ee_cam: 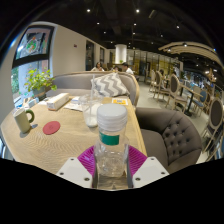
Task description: Pour water
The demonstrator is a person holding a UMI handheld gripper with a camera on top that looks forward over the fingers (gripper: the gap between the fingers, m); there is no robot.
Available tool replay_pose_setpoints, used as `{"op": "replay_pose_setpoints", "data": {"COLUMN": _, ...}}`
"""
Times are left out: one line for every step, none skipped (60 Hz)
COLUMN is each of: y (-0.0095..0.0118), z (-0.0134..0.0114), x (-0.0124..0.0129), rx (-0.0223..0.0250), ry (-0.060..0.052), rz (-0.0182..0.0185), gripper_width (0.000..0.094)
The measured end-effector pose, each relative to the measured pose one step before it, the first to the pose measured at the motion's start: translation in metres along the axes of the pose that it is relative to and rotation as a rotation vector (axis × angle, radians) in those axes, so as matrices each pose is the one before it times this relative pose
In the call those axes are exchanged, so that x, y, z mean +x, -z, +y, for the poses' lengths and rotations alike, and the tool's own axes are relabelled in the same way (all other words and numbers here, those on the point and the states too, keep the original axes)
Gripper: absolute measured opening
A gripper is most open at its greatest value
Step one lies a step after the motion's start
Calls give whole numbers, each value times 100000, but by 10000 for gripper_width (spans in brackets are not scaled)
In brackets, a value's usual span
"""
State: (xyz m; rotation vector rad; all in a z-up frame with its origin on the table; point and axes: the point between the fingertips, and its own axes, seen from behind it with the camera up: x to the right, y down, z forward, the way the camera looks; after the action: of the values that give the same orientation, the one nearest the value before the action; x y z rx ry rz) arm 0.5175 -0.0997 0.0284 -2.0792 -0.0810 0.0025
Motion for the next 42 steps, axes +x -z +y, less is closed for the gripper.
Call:
{"op": "replay_pose_setpoints", "data": {"y": 14, "z": 25, "x": 4, "rx": -330, "ry": 120, "rz": 287, "gripper_width": 396}}
{"op": "replay_pose_setpoints", "data": {"y": 5, "z": -29, "x": 25, "rx": -156, "ry": 317, "rz": 385, "gripper_width": 397}}
{"op": "replay_pose_setpoints", "data": {"y": -76, "z": -47, "x": -36, "rx": -140, "ry": 420, "rz": 765, "gripper_width": 395}}
{"op": "replay_pose_setpoints", "data": {"y": 43, "z": -77, "x": 107, "rx": 173, "ry": 289, "rz": 809, "gripper_width": 396}}
{"op": "replay_pose_setpoints", "data": {"y": 57, "z": -72, "x": 74, "rx": 103, "ry": 399, "rz": 647, "gripper_width": 397}}
{"op": "replay_pose_setpoints", "data": {"y": 40, "z": -119, "x": -2, "rx": 13, "ry": 593, "rz": 460, "gripper_width": 397}}
{"op": "replay_pose_setpoints", "data": {"y": 62, "z": -191, "x": 14, "rx": -28, "ry": 639, "rz": 549, "gripper_width": 397}}
{"op": "replay_pose_setpoints", "data": {"y": 74, "z": -264, "x": 35, "rx": 17, "ry": 619, "rz": 753, "gripper_width": 397}}
{"op": "replay_pose_setpoints", "data": {"y": 51, "z": -333, "x": 11, "rx": 65, "ry": 638, "rz": 814, "gripper_width": 396}}
{"op": "replay_pose_setpoints", "data": {"y": 72, "z": -356, "x": 0, "rx": 163, "ry": 670, "rz": 776, "gripper_width": 396}}
{"op": "replay_pose_setpoints", "data": {"y": 46, "z": -390, "x": -10, "rx": 160, "ry": 685, "rz": 692, "gripper_width": 396}}
{"op": "replay_pose_setpoints", "data": {"y": -143, "z": -261, "x": -259, "rx": 79, "ry": 826, "rz": 795, "gripper_width": 396}}
{"op": "replay_pose_setpoints", "data": {"y": 44, "z": -374, "x": -46, "rx": 23, "ry": 916, "rz": 766, "gripper_width": 397}}
{"op": "replay_pose_setpoints", "data": {"y": 74, "z": -389, "x": -35, "rx": 21, "ry": 981, "rz": 903, "gripper_width": 397}}
{"op": "replay_pose_setpoints", "data": {"y": 77, "z": -437, "x": -56, "rx": 110, "ry": 992, "rz": 950, "gripper_width": 398}}
{"op": "replay_pose_setpoints", "data": {"y": 81, "z": -484, "x": -103, "rx": 257, "ry": 1077, "rz": 845, "gripper_width": 398}}
{"op": "replay_pose_setpoints", "data": {"y": 118, "z": -492, "x": 64, "rx": 516, "ry": 1156, "rz": 589, "gripper_width": 398}}
{"op": "replay_pose_setpoints", "data": {"y": 75, "z": -591, "x": -270, "rx": 388, "ry": 1139, "rz": 604, "gripper_width": 398}}
{"op": "replay_pose_setpoints", "data": {"y": 92, "z": -567, "x": -216, "rx": 328, "ry": 1322, "rz": 689, "gripper_width": 397}}
{"op": "replay_pose_setpoints", "data": {"y": 96, "z": -577, "x": -202, "rx": 237, "ry": 1489, "rz": 859, "gripper_width": 397}}
{"op": "replay_pose_setpoints", "data": {"y": 89, "z": -583, "x": -207, "rx": 271, "ry": 1590, "rz": 1032, "gripper_width": 396}}
{"op": "replay_pose_setpoints", "data": {"y": 107, "z": -627, "x": -219, "rx": 393, "ry": 1740, "rz": 1089, "gripper_width": 397}}
{"op": "replay_pose_setpoints", "data": {"y": 118, "z": -703, "x": -247, "rx": 560, "ry": 1948, "rz": 987, "gripper_width": 397}}
{"op": "replay_pose_setpoints", "data": {"y": 115, "z": -787, "x": -132, "rx": 620, "ry": 1837, "rz": 713, "gripper_width": 397}}
{"op": "replay_pose_setpoints", "data": {"y": 113, "z": -765, "x": -445, "rx": 522, "ry": 2454, "rz": 1472, "gripper_width": 397}}
{"op": "replay_pose_setpoints", "data": {"y": 141, "z": -747, "x": -278, "rx": 470, "ry": 2562, "rz": 1317, "gripper_width": 396}}
{"op": "replay_pose_setpoints", "data": {"y": 126, "z": -770, "x": -285, "rx": 443, "ry": 2867, "rz": 1343, "gripper_width": 396}}
{"op": "replay_pose_setpoints", "data": {"y": 155, "z": -828, "x": -303, "rx": 502, "ry": 2966, "rz": 1296, "gripper_width": 396}}
{"op": "replay_pose_setpoints", "data": {"y": 157, "z": -898, "x": -314, "rx": 615, "ry": 2913, "rz": 1321, "gripper_width": 397}}
{"op": "replay_pose_setpoints", "data": {"y": 175, "z": -917, "x": -320, "rx": 585, "ry": 2899, "rz": 1370, "gripper_width": 397}}
{"op": "replay_pose_setpoints", "data": {"y": 159, "z": -887, "x": -327, "rx": 374, "ry": 3007, "rz": 1432, "gripper_width": 397}}
{"op": "replay_pose_setpoints", "data": {"y": 94, "z": -817, "x": -202, "rx": 330, "ry": 3074, "rz": 1126, "gripper_width": 396}}
{"op": "replay_pose_setpoints", "data": {"y": 192, "z": -865, "x": -336, "rx": 68, "ry": 3520, "rz": 1500, "gripper_width": 397}}
{"op": "replay_pose_setpoints", "data": {"y": 244, "z": -808, "x": -337, "rx": -180, "ry": 3772, "rz": 1625, "gripper_width": 397}}
{"op": "replay_pose_setpoints", "data": {"y": 180, "z": -809, "x": -312, "rx": -186, "ry": 3736, "rz": 1528, "gripper_width": 396}}
{"op": "replay_pose_setpoints", "data": {"y": 228, "z": -835, "x": -308, "rx": -154, "ry": 3844, "rz": 1431, "gripper_width": 396}}
{"op": "replay_pose_setpoints", "data": {"y": 118, "z": -898, "x": -383, "rx": 71, "ry": 3693, "rz": 1121, "gripper_width": 396}}
{"op": "replay_pose_setpoints", "data": {"y": 310, "z": -893, "x": -384, "rx": 93, "ry": 4069, "rz": 1124, "gripper_width": 396}}
{"op": "replay_pose_setpoints", "data": {"y": 47, "z": -868, "x": -303, "rx": 696, "ry": 3861, "rz": 763, "gripper_width": 396}}
{"op": "replay_pose_setpoints", "data": {"y": 209, "z": -1000, "x": -372, "rx": 504, "ry": 4152, "rz": 1050, "gripper_width": 396}}
{"op": "replay_pose_setpoints", "data": {"y": 332, "z": -982, "x": -397, "rx": 364, "ry": 4275, "rz": 1283, "gripper_width": 396}}
{"op": "replay_pose_setpoints", "data": {"y": 232, "z": -939, "x": -307, "rx": 351, "ry": 4449, "rz": 1098, "gripper_width": 396}}
